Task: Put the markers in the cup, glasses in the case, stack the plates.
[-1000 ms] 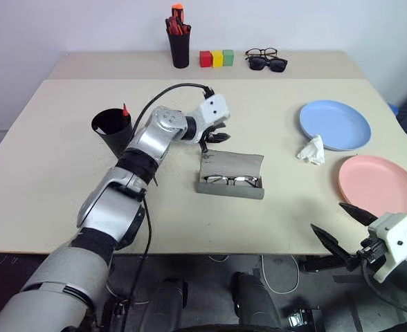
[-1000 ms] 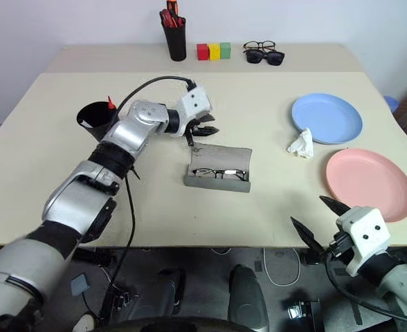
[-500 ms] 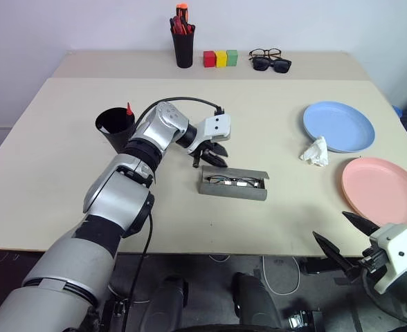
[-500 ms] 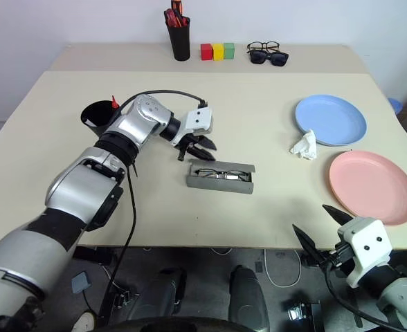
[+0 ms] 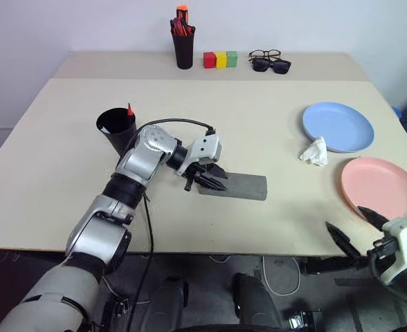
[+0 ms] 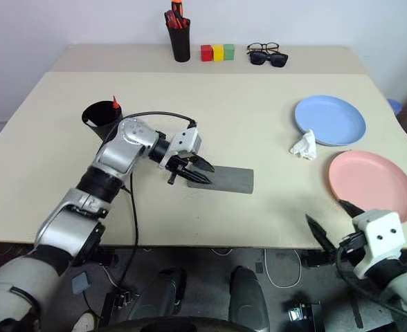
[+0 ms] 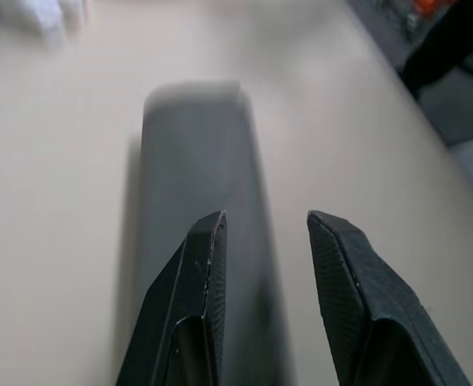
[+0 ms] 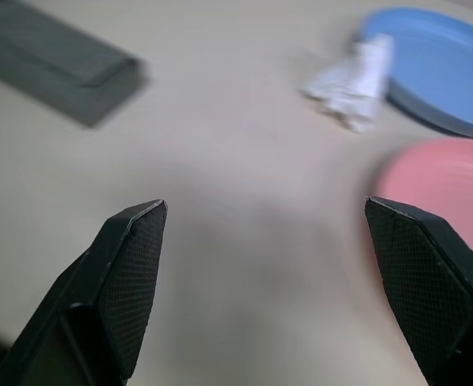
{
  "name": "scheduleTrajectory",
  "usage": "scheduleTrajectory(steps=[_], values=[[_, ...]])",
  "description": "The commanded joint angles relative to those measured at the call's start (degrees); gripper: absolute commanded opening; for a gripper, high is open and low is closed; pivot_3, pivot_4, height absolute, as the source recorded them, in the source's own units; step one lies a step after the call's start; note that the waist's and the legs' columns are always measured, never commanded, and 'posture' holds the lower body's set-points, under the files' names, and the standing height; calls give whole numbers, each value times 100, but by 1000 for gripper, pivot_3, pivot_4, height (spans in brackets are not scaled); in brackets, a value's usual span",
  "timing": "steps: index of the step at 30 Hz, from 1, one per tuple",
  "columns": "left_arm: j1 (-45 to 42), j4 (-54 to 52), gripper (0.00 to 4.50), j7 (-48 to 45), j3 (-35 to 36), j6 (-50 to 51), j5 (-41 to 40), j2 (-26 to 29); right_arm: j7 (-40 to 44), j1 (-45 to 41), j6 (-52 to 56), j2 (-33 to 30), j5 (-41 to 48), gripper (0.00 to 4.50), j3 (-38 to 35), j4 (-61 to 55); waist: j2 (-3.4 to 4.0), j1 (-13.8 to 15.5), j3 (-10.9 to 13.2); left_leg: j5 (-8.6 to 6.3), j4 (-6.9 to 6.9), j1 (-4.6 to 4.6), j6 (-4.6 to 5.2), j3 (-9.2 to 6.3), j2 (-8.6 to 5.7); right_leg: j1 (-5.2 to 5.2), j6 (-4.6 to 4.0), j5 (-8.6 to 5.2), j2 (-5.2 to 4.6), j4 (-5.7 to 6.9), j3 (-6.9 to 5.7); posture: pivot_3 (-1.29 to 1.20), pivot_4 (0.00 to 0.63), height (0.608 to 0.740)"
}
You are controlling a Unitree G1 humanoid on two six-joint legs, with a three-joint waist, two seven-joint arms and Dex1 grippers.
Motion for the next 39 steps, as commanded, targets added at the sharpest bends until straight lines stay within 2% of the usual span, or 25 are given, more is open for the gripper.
scheduleTrajectory(steps=[1, 3, 5, 7, 8, 18, 19, 20, 26, 35, 39], values=[[230, -1070, 1831, -2, 46, 502, -480, 153, -111, -314, 9, -234, -180, 3998, -28, 520, 10, 28, -4, 0, 0, 0, 0, 0, 0, 0, -1, 0, 0, 2, 0, 0, 150, 740], [287, -1280, 2430, -56, -98, 966, -601, 262, -126, -560, -14, -363, -307, 3998, 75, 889, 15, 42, -8, 1, 0, 7, 0, -1, 0, 1, -3, 1, 3, 10, -1, 0, 150, 740], [368, -1513, 3305, -231, -251, 1145, -711, 439, -41, -764, -35, -488, -388, 3998, 204, 1263, 20, 31, -10, 2, 4, 13, 0, 1, 0, 8, -5, 0, 3, 13, -1, 0, 150, 740], [401, -1653, 4377, -107, -330, 1261, -728, 487, 34, -1002, -184, -617, -550, 3998, 380, 1736, 20, 29, -11, 3, 8, 15, 0, 3, 0, 10, -17, -5, 3, 13, 0, 0, 150, 740], [397, -1683, 4455, -49, -352, 1292, -747, 493, 80, -1098, -212, -665, -583, 3998, 451, 1907, 21, 32, -10, 3, 10, 16, 0, 3, 0, 13, -17, -4, 3, 12, 0, 0, 150, 740], [349, -1923, 4455, 604, -373, 1535, -855, 412, 313, -2418, -622, -1081, -812, 3998, 872, 3813, 26, -68, -12, 4, 11, 21, -1, 5, -2, 15, -5, 4, 3, 13, 4, 0, 150, 740], [360, -1963, 4500, 644, -370, 1569, -880, 420, 323, -2463, -627, -1091, -792, 3475, 874, 3871, 25, -73, -12, 4, 11, 21, -1, 5, -2, 16, -5, 4, 2, 14, 5, 0, 150, 740], [362, -1982, 4500, 727, -363, 1574, -889, 406, 364, -2516, -624, -1121, -766, 3212, 878, 3929, 26, -77, -12, 4, 11, 21, -1, 3, -2, 16, -5, 4, 3, 14, 4, 0, 150, 740], [369, -2054, 4500, 912, -402, 1579, -943, 431, 421, -2561, -635, -1184, -791, 85, 893, 3922, 26, -96, -12, 4, 8, 22, -1, 4, -2, 16, -2, 5, 3, 14, 5, 0, 150, 740], [388, -2158, 4500, 1145, -445, 1678, -1044, 406, 108, -2640, -777, -1380, -1064, 85, 824, 3497, 24, -94, -12, 4, 11, 35, -2, 6, -3, 31, -1, 5, 3, 13, 8, 0, 150, 740], [441, -2231, 4500, 1277, -422, 1753, -1057, 412, 54, -3369, -1187, -1674, -1383, 85, 1060, 3730, 33, -151, -8, 4, 10, 37, -2, 14, -3, 28, -1, 6, 2, 13, 15, 0, 150, 740]])
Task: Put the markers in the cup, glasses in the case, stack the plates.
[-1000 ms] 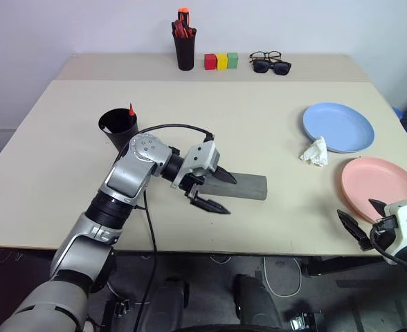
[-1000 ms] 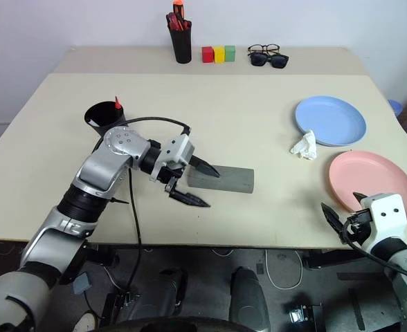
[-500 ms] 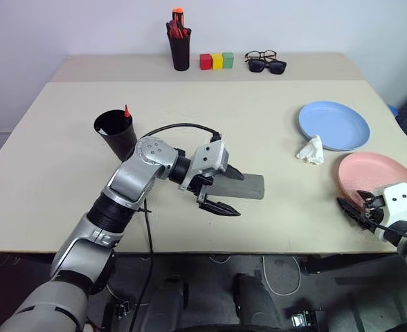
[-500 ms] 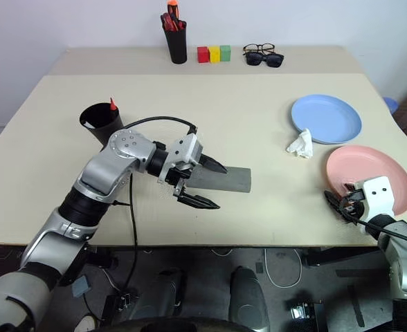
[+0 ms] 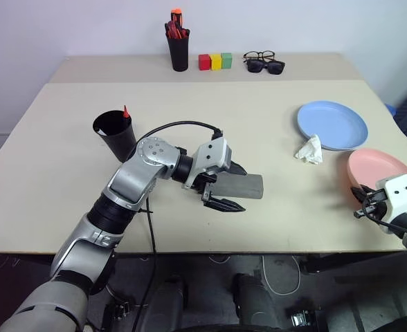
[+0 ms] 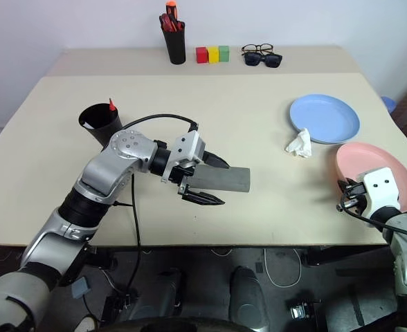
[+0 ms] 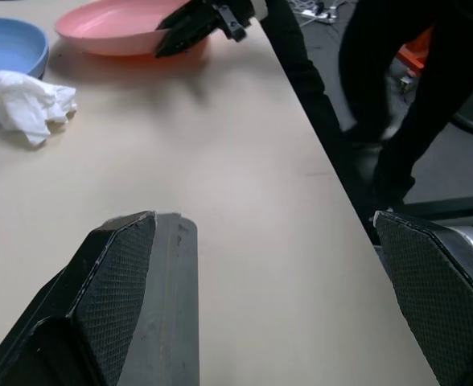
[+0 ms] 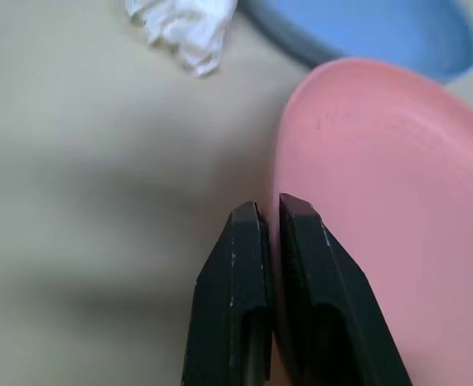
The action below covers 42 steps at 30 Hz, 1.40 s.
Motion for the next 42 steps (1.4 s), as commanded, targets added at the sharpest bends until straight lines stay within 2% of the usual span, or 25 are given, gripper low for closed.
scheduleTrajectory(steps=[1, 6, 8, 15, 22, 25, 30, 33, 37, 42], values=[[48, -264, 4500, 139, 78, 38, -134, 3, -43, -723, -513, -352, -286, 85, 194, 204, 6, -24, 1, 0, 0, 7, 0, 10, 0, -1, -1, 2, 0, 1, 8, 0, 150, 740], [137, -389, 4500, 377, 128, 114, -162, 42, 37, -1960, -1410, -472, -881, 85, 990, 1650, 2, -13, 3, 1, -9, 32, -1, 15, 6, 10, 2, 2, 4, 10, 13, 0, 150, 740], [219, -538, 4500, 537, 183, 223, -199, 71, 38, -2739, -1977, -468, -1286, 85, 1461, 2657, 2, -17, 4, 1, -11, 32, -1, 15, 4, 13, -1, 4, 4, 8, 13, 0, 150, 740], [552, -1100, 4500, 934, 311, 627, -350, 270, -166, -4603, -3311, -399, -2207, 85, 2503, 5288, 8, -32, 7, 2, -28, 28, -3, 23, 2, 1, 1, 5, 3, -5, 23, 0, 150, 740], [847, -1579, 4500, 1383, 453, 1055, -490, 442, -418, -5630, -3646, -156, -2561, 85, 2866, 6674, 7, -66, 7, 2, -32, 23, -3, 23, 2, 0, 1, 5, 2, -12, 25, 0, 150, 740], [940, -1708, 4500, 1491, 481, 1162, -555, 513, -417, -5825, -3624, -62, -2549, 1024, 2861, 6876, 8, -104, 7, 2, -30, 22, -4, 23, 1, 0, 1, 5, 3, -12, 25, 0, 150, 740], [1011, -1782, 4500, 1598, 454, 1201, -647, 573, -714, -5918, -3750, -54, -2478, 3568, 2747, 6862, 8, -158, 7, 2, -30, 23, -4, 23, 1, 0, 1, 5, 3, -11, 26, 0, 150, 740], [1006, -1748, 4500, 1632, 416, 1178, -683, 584, -605, -5911, -3656, -76, -2060, 3568, 2393, 6691, 8, -167, 7, 3, -30, 26, -4, 23, 1, 0, 1, 5, 4, -9, 28, 0, 150, 740], [985, -1657, 4500, 1613, 361, 1107, -693, 577, 5, -5661, -2994, -57, -1042, 3568, 1626, 5977, 8, -161, 7, 3, -28, 26, -5, 23, 1, 2, 1, 6, 4, -8, 29, 0, 150, 740], [911, -1503, 4500, 1551, 290, 1001, -678, 524, 281, -4555, -924, 43, 186, 3568, 875, 3658, 7, -120, 7, 3, -29, 26, -5, 17, 2, 7, 1, 5, 5, -9, 27, 0, 150, 740]])
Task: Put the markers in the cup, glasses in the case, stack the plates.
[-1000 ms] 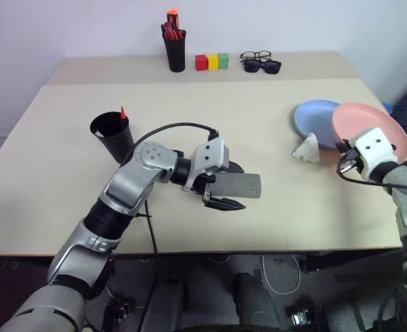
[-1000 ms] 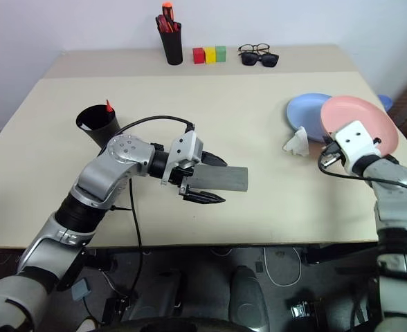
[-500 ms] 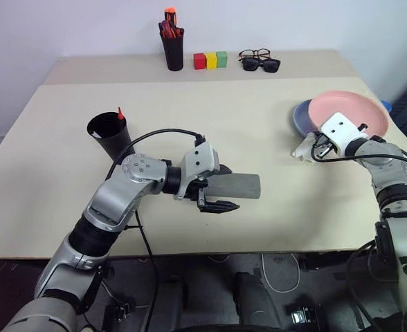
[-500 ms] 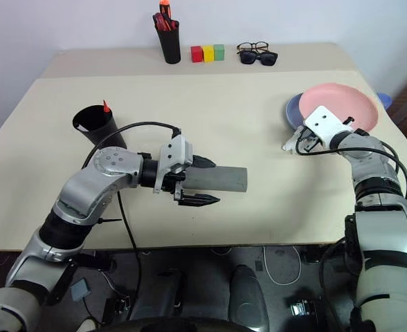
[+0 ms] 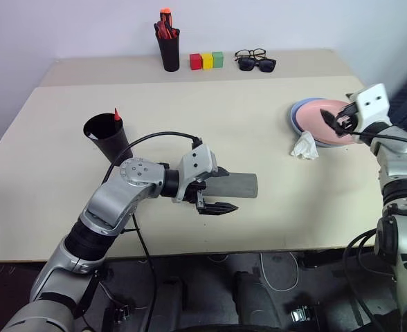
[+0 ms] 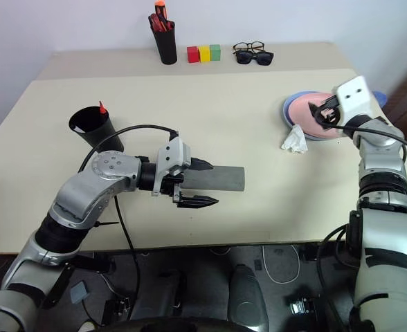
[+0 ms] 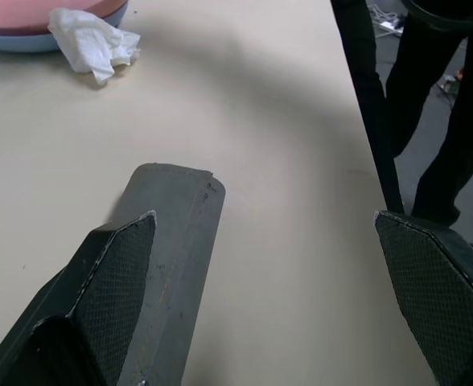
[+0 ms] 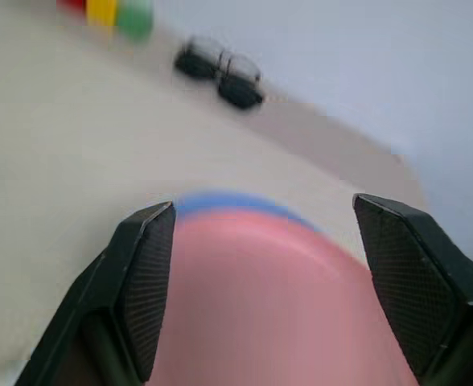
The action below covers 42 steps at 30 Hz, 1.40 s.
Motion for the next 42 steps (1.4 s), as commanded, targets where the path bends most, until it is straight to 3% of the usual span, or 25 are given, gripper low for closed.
scheduleTrajectory(steps=[1, 4, 10, 16, 25, 28, 32, 42], values=[[-133, 52, 4500, -65, 5, -175, -53, -43, 78, 709, 1594, 106, 972, 3568, -503, -1740, 0, 10, 0, 0, 1, 0, 0, 1, -2, 0, 0, 0, -1, -1, 0, 0, 150, 740], [-202, 165, 4500, -95, -23, -243, -44, -74, -3, 1470, 2786, 287, 1588, 3568, -728, -3018, 1, 12, 0, 0, 4, -2, 1, 0, -1, -2, 1, 0, -1, 3, 0, 0, 150, 740], [-225, 194, 4500, -130, 12, -266, -54, -52, -289, 2003, 3418, 560, 1801, 3568, -764, -3607, 3, -26, -1, 0, 11, 9, 1, 7, 0, -3, -1, 1, -1, 19, 3, 0, 150, 740], [-182, 100, 4500, -60, 129, -166, -76, 58, -287, 1834, 3356, 781, 1773, 3568, -730, -2992, 2, -21, -1, 0, 20, 16, 0, 6, 0, -4, 0, -1, 0, 49, 3, 0, 150, 740], [0, -208, 4500, 175, 293, 52, -191, 261, -234, 951, 2315, 918, 1220, 3568, -474, -1009, 2, -35, 0, 0, 19, 17, 0, 7, 0, -10, 0, -1, 0, 56, 5, 0, 150, 740], [65, -300, 4500, 256, 335, 112, -230, 303, -118, 737, 2145, 937, 1189, 2259, -462, -674, 2, -27, 0, 1, 18, 17, 0, 6, 1, -11, 0, -1, 0, 57, 5, 0, 150, 740], [117, -340, 4500, 354, 354, 151, -268, 317, -6, 700, 2166, 962, 1195, 86, -431, -749, 2, -22, 0, 1, 18, 16, 0, 6, 0, -10, 0, -1, 0, 56, 5, 0, 150, 740], [53, -198, 4500, 420, 281, 60, -291, 236, 210, 1023, 2555, 906, 1685, 30, -721, -2015, 2, -31, 0, 1, 17, 15, 0, 6, 0, -11, 1, -2, 0, 56, 5, 0, 150, 740]])
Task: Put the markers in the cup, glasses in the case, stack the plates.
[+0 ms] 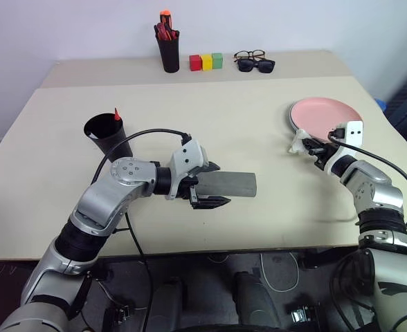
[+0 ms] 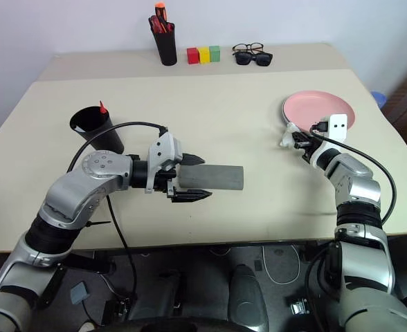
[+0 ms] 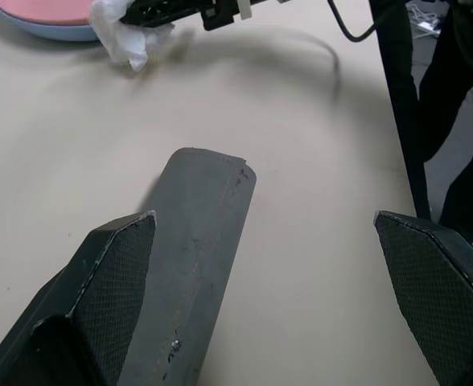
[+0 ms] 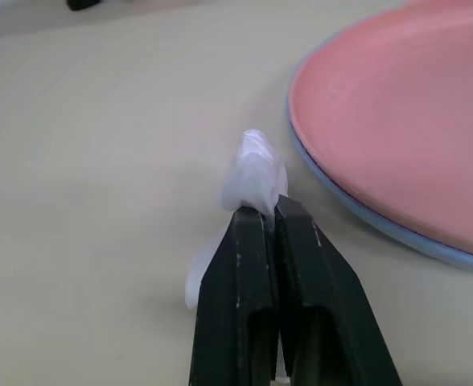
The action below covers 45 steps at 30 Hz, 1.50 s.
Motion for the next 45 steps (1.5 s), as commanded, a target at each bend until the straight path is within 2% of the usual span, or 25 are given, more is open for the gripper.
scheduleTrajectory(steps=[1, 4, 7, 11, 14, 21, 25, 27, 30, 33, 38, 41, 45], values=[[-49, -72, 4500, 8, 76, -85, -44, -24, 31, -126, -91, -106, 314, 30, -335, -618, 0, -1, 0, 0, 0, 0, 0, 0, 0, 0, 0, 0, 0, 0, 0, 0, 150, 740], [-55, -58, 4500, 10, 75, -95, -42, -49, -375, -506, -823, -185, 70, 30, -482, -134, 0, -1, 0, 0, 1, 1, 0, 0, 0, 0, 0, 0, 0, 2, 0, 0, 150, 740], [-49, -55, 4500, 43, 86, -107, -31, -81, -923, -937, -1913, -348, -502, 30, -343, 940, 0, 3, 0, 1, 2, 2, -1, 1, 0, 0, 0, 0, 0, 2, 0, 0, 150, 740], [-12, -97, 4500, 154, 133, -89, -21, -94, -1392, -1447, -2802, -479, -1032, 30, -102, 2296, -2, 0, 1, 1, -4, 0, -1, 1, 0, 0, -1, -1, 0, -3, 0, 0, 150, 740], [21, -127, 4500, 220, 168, -53, -41, -75, -1419, -1707, -3065, -491, -1182, 841, -44, 2991, -2, -15, 1, 1, -12, -1, -1, 1, 0, -1, -1, -1, 0, -10, 0, 0, 150, 740], [184, -195, 4500, 416, 265, -87, -43, -44, -1621, -1858, -3572, -546, -1390, 4324, -21, 3517, -1, -10, 2, 1, -14, -2, -1, 2, 0, -3, -1, -1, 0, -10, 2, 0, 150, 740], [411, -110, 4500, 700, 342, -439, 177, -116, -1470, -1655, -4055, -641, -1314, 4324, -101, 3297, -1, -12, 2, 1, -13, -1, -1, 2, 0, -2, -1, -1, 0, -10, 3, 0, 150, 740], [783, 97, 4500, 1261, 588, -1735, 633, -445, -1091, -1313, -4224, -704, -1134, 4324, -177, 2776, 1, -3, 1, 1, -15, -2, -1, 1, 0, -2, -1, -1, 0, -12, 3, 0, 150, 740], [1174, 246, 4500, 1431, 797, -2196, 740, -568, -420, -453, -3928, -758, -778, 4324, -198, 1442, -1, 16, 1, 1, -22, -6, -2, -1, 1, 2, 0, 0, 0, -36, 2, 0, 150, 740], [1444, 469, 4500, 1413, 977, -2491, 751, -515, -247, 964, -3290, -835, -522, 4324, -289, -572, 2, 57, 0, 0, -28, -7, -1, 0, 1, 5, 0, 0, 0, -50, 2, 0, 150, 740], [2153, 762, 4500, 1067, 1582, -2979, 353, -411, -14, 3665, -1979, -972, 123, 4324, -998, -3501, 16, 156, -7, -4, -30, -11, 5, 2, 0, 1, 2, -1, -2, -58, 2, 0, 150, 740], [2574, 749, 4500, 852, 1929, -3207, 131, -310, 480, 5165, -1719, -1038, 302, 4324, -1511, -4401, 20, 191, -10, -6, -28, -9, 6, 5, 1, 6, -13, -11, -3, -59, 3, 0, 150, 740], [3227, 653, 4500, 378, 2278, -3565, -121, -106, 1085, 6546, -1539, -939, 637, 4324, -2132, -5018, 21, 170, -11, -7, -6, -2, 4, 9, 5, 26, -4, -26, -4, -66, 2, 0, 150, 740]])
